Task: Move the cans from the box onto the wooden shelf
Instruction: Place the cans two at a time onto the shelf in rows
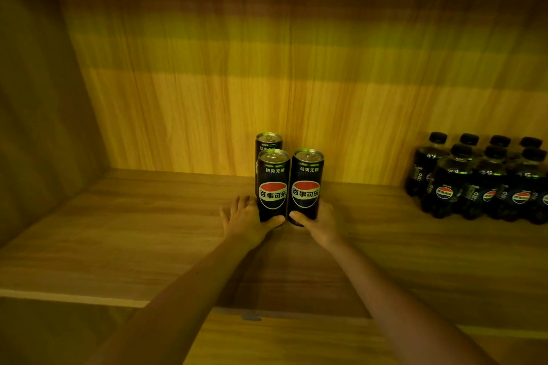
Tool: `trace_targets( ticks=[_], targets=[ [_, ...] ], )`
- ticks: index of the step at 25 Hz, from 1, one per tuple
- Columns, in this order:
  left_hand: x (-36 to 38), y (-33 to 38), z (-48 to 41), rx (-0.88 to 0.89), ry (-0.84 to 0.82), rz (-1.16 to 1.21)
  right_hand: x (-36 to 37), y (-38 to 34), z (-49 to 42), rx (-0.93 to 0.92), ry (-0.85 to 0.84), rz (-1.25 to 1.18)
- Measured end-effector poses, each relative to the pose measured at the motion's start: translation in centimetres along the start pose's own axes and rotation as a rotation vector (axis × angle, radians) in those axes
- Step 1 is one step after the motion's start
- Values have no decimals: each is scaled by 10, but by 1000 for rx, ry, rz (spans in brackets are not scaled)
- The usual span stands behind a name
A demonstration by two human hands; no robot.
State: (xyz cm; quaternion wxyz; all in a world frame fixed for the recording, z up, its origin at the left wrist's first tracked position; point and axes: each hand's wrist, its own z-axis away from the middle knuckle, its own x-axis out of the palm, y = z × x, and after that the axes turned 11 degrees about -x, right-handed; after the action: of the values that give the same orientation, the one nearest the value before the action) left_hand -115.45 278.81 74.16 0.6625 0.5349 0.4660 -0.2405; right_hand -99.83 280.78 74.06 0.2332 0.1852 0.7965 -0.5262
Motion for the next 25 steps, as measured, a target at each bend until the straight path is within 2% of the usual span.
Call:
trace_targets(
  ticks=[11,17,22,25],
  targets=[
    [1,-3,-9,-20,-7,26,8,6,-6,34,59,122],
    [3,0,-10,-41,3,25,5,5,-5,40,31,207],
    [-3,-2,-4,-45,-8,61,1,-4,0,51,6,223],
    [-18,-12,14,-54,34,44,-12,-11,16,67,59,182]
  ],
)
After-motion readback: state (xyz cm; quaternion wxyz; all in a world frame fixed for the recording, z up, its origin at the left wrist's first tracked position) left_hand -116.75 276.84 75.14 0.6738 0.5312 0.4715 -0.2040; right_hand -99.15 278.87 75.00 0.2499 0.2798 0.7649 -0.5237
